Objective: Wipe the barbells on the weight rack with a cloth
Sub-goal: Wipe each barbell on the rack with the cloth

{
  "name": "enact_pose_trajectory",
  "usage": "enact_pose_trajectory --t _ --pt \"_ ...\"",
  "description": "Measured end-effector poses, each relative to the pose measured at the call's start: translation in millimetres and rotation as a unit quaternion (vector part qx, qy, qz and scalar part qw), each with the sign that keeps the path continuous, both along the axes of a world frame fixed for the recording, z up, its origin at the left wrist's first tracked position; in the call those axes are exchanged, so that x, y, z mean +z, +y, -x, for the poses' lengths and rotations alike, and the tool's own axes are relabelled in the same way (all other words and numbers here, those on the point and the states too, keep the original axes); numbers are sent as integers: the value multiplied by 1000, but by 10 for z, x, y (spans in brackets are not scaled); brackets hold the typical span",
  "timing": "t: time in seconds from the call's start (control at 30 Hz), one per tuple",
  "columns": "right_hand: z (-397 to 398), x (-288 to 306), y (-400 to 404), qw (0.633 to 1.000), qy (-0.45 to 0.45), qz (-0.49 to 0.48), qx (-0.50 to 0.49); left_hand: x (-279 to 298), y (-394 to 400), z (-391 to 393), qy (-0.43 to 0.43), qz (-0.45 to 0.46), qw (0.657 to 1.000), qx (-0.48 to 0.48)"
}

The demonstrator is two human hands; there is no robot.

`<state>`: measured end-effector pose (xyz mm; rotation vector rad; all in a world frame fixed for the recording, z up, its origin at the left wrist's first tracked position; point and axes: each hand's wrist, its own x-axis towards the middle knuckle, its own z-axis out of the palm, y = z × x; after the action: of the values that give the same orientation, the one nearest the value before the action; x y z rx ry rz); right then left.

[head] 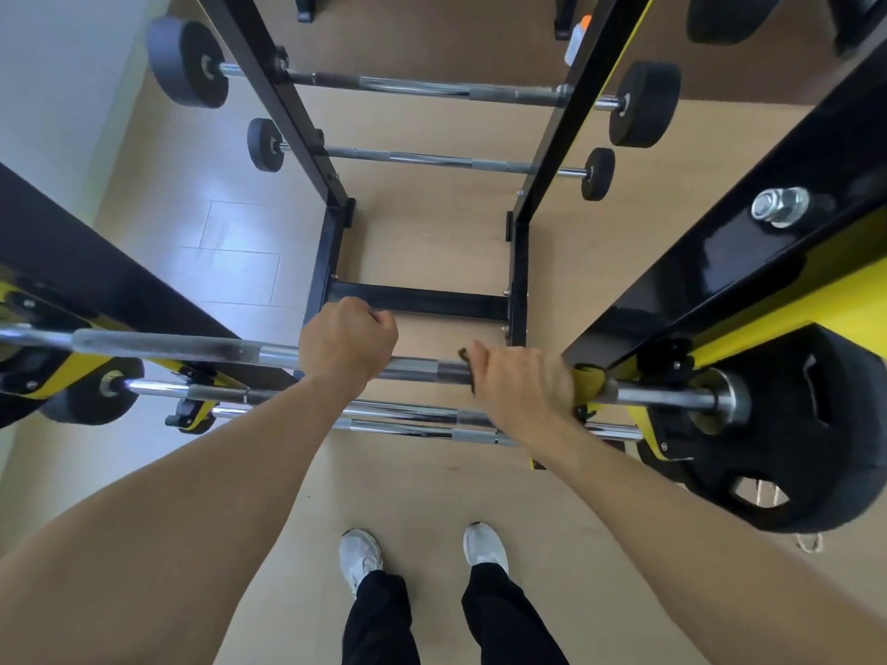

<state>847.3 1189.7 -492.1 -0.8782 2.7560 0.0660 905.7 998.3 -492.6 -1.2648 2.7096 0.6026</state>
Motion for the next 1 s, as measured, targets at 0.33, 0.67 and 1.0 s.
enact_pose_trajectory --t 0.33,0.67,1.0 --pt "162 143 190 993 -35 -46 103 13 -15 -7 -11 -1 1000 -21" --pt "110 36 -73 998 -43 -8 -45 9 5 15 -14 -1 1000 -22" --pt "312 178 391 993 -96 -67 16 29 -5 -26 1 -6 1000 -12"
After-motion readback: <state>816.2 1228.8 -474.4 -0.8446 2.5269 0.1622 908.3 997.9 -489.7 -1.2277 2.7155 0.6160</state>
